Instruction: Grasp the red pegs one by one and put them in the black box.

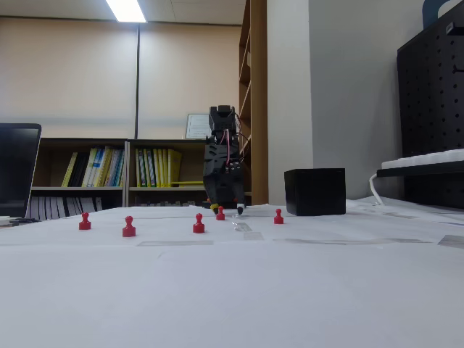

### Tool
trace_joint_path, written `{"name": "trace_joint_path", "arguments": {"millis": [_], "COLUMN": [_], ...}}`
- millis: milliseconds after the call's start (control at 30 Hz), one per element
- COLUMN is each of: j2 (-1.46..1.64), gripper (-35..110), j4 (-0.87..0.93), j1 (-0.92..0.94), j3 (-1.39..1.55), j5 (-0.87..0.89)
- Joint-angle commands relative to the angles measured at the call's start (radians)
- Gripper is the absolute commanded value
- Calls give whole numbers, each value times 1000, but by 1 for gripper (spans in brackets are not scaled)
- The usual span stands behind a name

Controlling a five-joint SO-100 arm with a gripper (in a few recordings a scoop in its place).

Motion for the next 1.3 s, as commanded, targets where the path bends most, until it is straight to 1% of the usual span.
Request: {"name": "trace_joint_path", "arguments": {"millis": [0,267,367,533,967,1267], "j2": [35,141,173,218,284,311], "gripper": [17,17,17,17,17,17], "j4": [-67,-244,-278,-285,-397,-408], "j1": [25,38,37,40,28,29], "j3": [15,25,44,89,109,115], "j5": [0,12,14,12,21,28]}}
